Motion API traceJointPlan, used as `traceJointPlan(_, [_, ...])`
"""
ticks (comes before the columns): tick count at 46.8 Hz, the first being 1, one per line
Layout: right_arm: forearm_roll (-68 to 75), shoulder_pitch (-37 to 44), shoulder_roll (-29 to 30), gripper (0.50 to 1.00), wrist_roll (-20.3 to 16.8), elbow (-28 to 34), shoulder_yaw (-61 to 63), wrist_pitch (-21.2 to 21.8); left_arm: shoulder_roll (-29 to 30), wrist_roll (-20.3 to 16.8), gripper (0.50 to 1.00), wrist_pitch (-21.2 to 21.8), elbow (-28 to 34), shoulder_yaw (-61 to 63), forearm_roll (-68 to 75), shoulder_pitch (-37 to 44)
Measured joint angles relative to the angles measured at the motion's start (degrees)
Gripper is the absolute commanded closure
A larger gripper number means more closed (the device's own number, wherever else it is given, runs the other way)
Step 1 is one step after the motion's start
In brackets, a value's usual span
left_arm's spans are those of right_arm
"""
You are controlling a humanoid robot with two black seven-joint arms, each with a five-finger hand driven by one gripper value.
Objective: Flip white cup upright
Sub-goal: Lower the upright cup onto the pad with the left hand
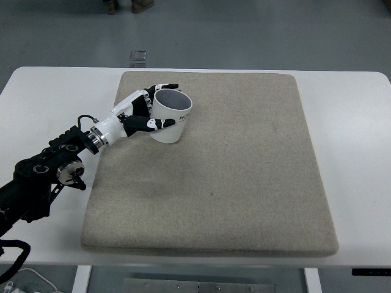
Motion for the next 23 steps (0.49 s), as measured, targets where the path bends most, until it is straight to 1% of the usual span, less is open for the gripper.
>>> traceJointPlan(5, [0.00, 0.00, 0.00, 0.570, 0.00, 0.00, 0.00, 0.00, -0.05, 0.00, 0.542, 1.15, 0.01, -0.02, 0.00, 0.53])
traceJointPlan(9, [0.00, 0.00, 0.00, 0.570, 0.00, 0.00, 0.00, 0.00, -0.03, 0.00, 0.534, 1.65, -0.22, -0.03, 0.00, 0.65])
traceJointPlan(12, [0.00, 0.00, 0.00, 0.570, 0.00, 0.00, 0.00, 0.01, 0.05, 0.00, 0.508, 1.68, -0.26, -0.03, -0.06, 0.65])
traceJointPlan(23, [0.00, 0.00, 0.00, 0.570, 0.00, 0.00, 0.00, 0.01, 0.09, 0.00, 0.501, 1.87, -0.28, -0.06, -0.08, 0.81])
